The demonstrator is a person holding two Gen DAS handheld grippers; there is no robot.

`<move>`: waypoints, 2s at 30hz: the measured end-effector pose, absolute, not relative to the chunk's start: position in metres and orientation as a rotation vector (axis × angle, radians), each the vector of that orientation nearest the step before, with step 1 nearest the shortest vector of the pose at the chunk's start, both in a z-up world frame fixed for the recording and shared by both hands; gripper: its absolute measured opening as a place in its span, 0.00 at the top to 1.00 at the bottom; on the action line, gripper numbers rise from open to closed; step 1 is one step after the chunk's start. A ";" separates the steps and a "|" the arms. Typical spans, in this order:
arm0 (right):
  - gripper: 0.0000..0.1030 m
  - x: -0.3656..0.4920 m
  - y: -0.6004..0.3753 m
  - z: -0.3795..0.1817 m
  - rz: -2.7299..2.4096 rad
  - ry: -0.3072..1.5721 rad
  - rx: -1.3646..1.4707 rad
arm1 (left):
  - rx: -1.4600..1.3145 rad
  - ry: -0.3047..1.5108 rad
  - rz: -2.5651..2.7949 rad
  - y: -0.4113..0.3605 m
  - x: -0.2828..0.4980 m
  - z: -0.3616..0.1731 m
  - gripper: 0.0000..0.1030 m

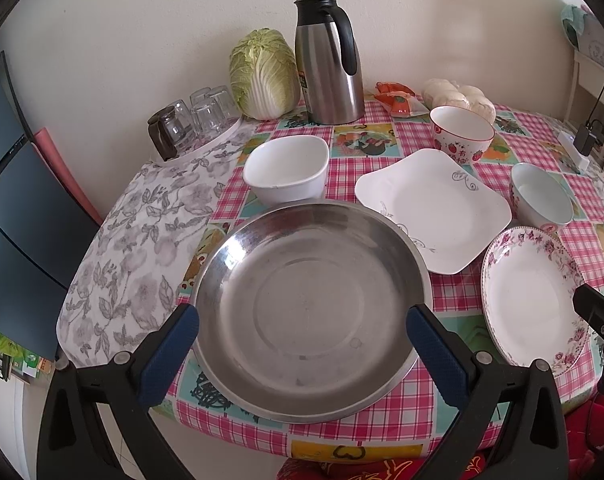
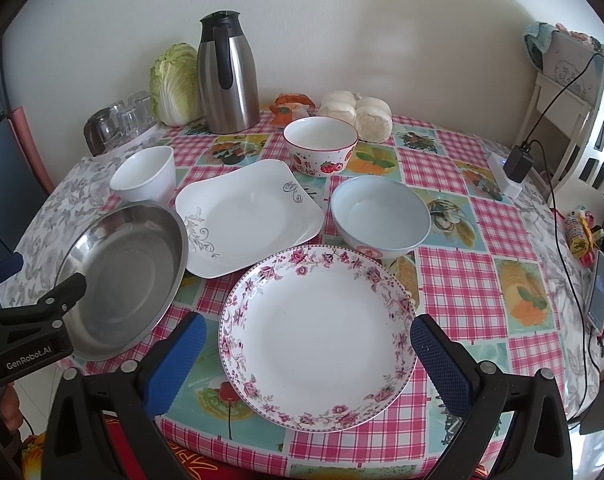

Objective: Organize plates and bowls

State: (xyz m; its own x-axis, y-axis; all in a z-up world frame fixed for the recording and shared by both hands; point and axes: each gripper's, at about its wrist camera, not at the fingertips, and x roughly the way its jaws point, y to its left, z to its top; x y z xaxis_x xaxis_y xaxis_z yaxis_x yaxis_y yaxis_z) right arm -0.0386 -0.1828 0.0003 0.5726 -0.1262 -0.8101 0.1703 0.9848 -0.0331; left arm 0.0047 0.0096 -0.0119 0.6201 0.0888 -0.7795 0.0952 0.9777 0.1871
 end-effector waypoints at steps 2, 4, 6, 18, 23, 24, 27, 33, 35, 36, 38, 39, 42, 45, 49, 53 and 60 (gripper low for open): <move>0.00 -0.038 -0.182 0.000 -0.174 0.947 0.050 | 0.219 0.904 -0.005 0.009 0.004 -0.012 0.00; 0.00 -0.038 -0.181 -0.003 -0.173 0.950 0.048 | 0.218 0.905 -0.006 0.010 0.004 -0.014 0.00; 0.00 -0.038 -0.181 -0.004 -0.171 0.952 0.047 | 0.218 0.905 -0.006 0.010 0.004 -0.014 0.00; 0.00 -0.037 -0.181 -0.003 -0.171 0.956 0.046 | 0.207 0.915 -0.006 0.011 0.004 -0.015 0.00; 0.00 -0.035 -0.181 -0.005 -0.163 0.970 0.042 | 0.206 0.922 -0.009 0.012 0.005 -0.015 0.00; 0.00 -0.035 -0.181 -0.005 -0.161 0.970 0.042 | 0.206 0.923 -0.010 0.012 0.005 -0.015 0.00; 0.00 -0.032 -0.180 -0.005 -0.152 0.968 0.041 | 0.205 0.924 -0.012 0.012 0.006 -0.015 0.00; 0.00 -0.016 -0.173 -0.005 -0.125 0.978 0.023 | 0.129 0.922 -0.055 0.026 0.012 -0.014 0.00; 0.00 -0.009 -0.167 -0.005 -0.109 0.976 0.014 | 0.100 0.912 -0.040 0.036 0.016 -0.014 0.00; 0.00 -0.005 -0.165 -0.006 -0.097 0.978 0.015 | 0.089 0.910 -0.025 0.042 0.018 -0.015 0.00; 0.00 0.006 -0.159 -0.008 -0.068 0.986 0.019 | 0.069 0.910 -0.001 0.051 0.022 -0.017 0.00; 0.00 0.011 -0.155 -0.010 -0.056 0.990 0.017 | 0.049 0.912 0.012 0.058 0.024 -0.020 0.00; 0.00 0.025 -0.141 -0.018 -0.013 1.012 0.003 | -0.016 0.912 0.034 0.080 0.028 -0.025 0.00; 0.00 0.035 -0.128 -0.029 0.025 1.037 -0.001 | -0.087 0.906 0.063 0.103 0.032 -0.031 0.00; 0.00 0.045 -0.115 -0.042 0.073 1.077 0.002 | -0.159 0.888 0.106 0.132 0.037 -0.040 0.00; 0.00 0.054 -0.109 -0.052 0.113 1.109 0.041 | -0.202 0.931 0.106 0.151 0.045 -0.053 0.00; 0.14 0.067 -0.104 -0.069 0.155 1.145 0.110 | -0.262 1.013 0.136 0.162 0.054 -0.076 0.00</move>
